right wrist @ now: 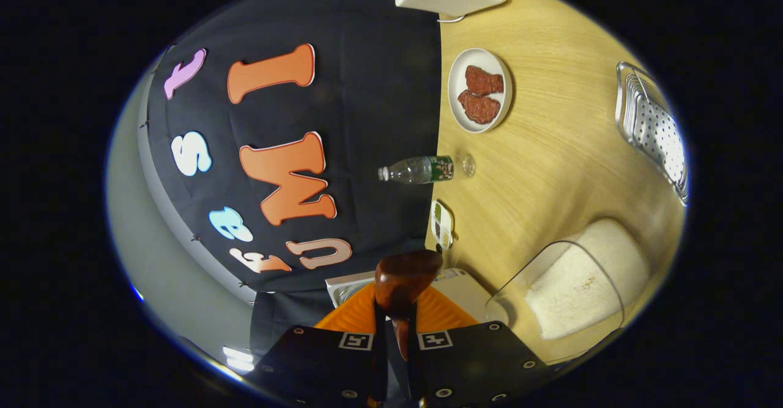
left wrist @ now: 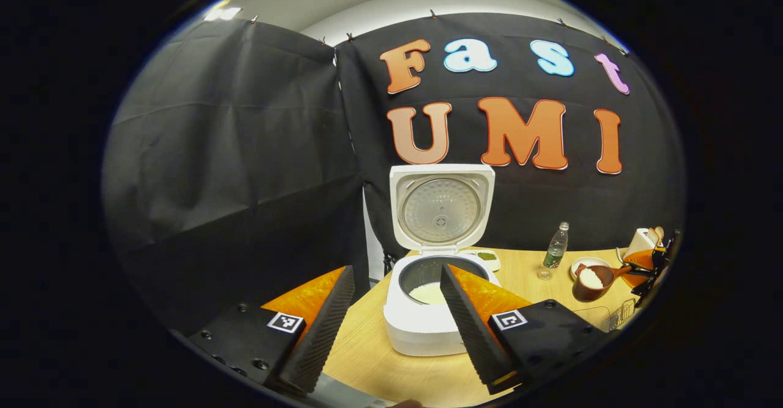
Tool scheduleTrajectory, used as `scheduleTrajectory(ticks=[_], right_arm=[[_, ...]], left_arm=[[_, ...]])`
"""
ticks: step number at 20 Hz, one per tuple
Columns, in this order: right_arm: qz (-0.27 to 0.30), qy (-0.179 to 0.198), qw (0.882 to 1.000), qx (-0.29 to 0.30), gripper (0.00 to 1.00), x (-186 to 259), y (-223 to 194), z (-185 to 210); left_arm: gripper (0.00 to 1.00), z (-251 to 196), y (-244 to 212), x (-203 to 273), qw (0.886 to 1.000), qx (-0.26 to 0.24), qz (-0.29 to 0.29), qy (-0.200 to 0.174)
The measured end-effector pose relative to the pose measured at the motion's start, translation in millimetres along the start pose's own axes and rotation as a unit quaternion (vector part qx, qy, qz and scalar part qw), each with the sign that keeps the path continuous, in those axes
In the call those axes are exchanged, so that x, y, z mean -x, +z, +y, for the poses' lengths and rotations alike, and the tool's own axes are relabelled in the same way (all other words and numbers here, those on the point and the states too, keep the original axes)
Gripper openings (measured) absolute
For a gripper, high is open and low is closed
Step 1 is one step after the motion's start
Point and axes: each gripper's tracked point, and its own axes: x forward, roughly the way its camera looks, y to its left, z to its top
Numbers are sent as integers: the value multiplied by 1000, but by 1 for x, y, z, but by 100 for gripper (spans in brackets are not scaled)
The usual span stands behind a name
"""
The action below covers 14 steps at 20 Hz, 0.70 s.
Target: Close the left gripper, press the button to open the rice cooker; take a wooden spoon from the chopstick holder with the right hand, scoop a spoonful of rice and pour it into the rice cooker, then put the wooden spoon back into the chopstick holder.
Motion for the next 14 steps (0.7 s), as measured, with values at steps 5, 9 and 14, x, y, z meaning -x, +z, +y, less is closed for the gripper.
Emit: scheduleTrajectory(ticks=[5, 9, 14], right_arm=[[41, 28, 998, 28, 12, -50, -48, 55], [62, 30, 996, 54, 12, -92, -81, 81], [47, 13, 995, 91, 12, -149, -101, 100]], left_arm=[[90, 34, 2, 6, 999, 2, -13, 33], [96, 66, -2, 11, 998, 8, -15, 54], [96, 106, -12, 11, 996, 7, -14, 82]])
